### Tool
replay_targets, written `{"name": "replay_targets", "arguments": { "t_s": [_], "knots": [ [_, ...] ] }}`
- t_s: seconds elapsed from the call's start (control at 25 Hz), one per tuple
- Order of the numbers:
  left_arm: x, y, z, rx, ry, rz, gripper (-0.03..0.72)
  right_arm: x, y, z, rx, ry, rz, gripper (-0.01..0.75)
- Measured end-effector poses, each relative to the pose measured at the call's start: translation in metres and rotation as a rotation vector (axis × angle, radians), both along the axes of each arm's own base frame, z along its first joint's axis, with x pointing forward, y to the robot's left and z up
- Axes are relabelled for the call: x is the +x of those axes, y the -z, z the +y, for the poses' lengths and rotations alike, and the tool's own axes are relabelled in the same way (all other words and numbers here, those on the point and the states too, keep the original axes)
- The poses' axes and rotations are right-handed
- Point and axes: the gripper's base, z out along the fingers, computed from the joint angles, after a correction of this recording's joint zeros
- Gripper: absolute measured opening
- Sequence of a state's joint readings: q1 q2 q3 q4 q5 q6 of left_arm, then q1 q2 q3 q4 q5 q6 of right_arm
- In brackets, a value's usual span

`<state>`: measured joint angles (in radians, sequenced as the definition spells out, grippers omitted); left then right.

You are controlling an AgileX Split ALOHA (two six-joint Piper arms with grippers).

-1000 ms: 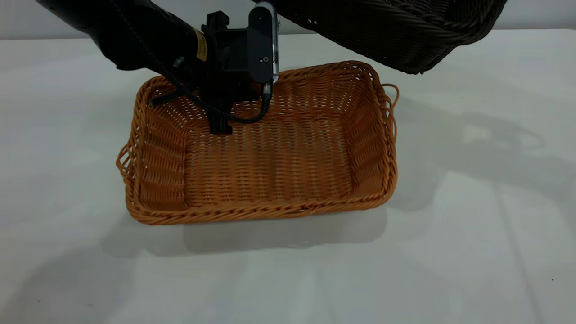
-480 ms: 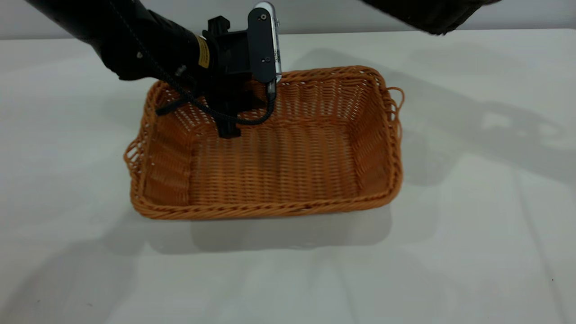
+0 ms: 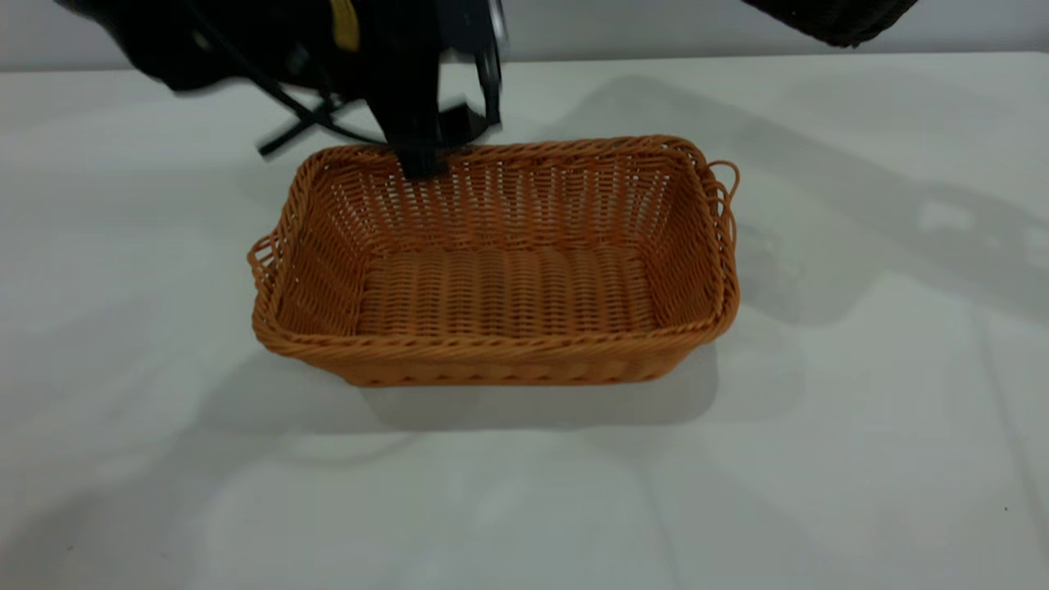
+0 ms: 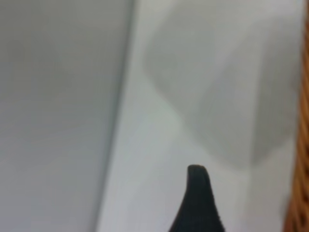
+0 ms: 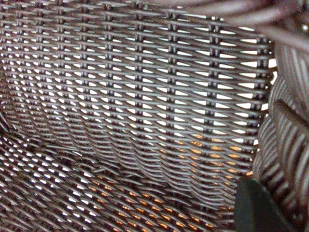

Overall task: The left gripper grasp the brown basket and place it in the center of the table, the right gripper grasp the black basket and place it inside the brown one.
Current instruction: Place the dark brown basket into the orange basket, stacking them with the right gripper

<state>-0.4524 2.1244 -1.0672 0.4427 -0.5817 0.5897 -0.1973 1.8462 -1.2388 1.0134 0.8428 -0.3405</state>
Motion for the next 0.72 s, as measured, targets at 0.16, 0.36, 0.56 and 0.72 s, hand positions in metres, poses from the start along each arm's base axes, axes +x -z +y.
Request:
{"name": "replay_targets", "arguments": {
  "t_s": [0.16, 0.36, 0.56, 0.72],
  "knots": [
    [-0.019, -0.061, 0.015, -0.220, -0.147, -0.092, 0.496, -0.001, 0.001, 0.007, -0.023, -0.033, 0.004, 0.076],
    [-0.043, -0.157, 0.037, -0.490, -0.277, -0.255, 0.495, -0.003, 0.003, 0.034, -0.060, -0.137, 0.009, 0.076],
    [-0.070, -0.216, 0.054, -0.595, -0.330, -0.246, 0.495, -0.003, 0.016, 0.077, -0.097, -0.279, 0.033, 0.076],
    [-0.084, -0.246, 0.062, -0.688, -0.403, -0.123, 0.495, -0.003, 0.040, 0.117, -0.124, -0.409, 0.081, 0.076]
  ]
}}
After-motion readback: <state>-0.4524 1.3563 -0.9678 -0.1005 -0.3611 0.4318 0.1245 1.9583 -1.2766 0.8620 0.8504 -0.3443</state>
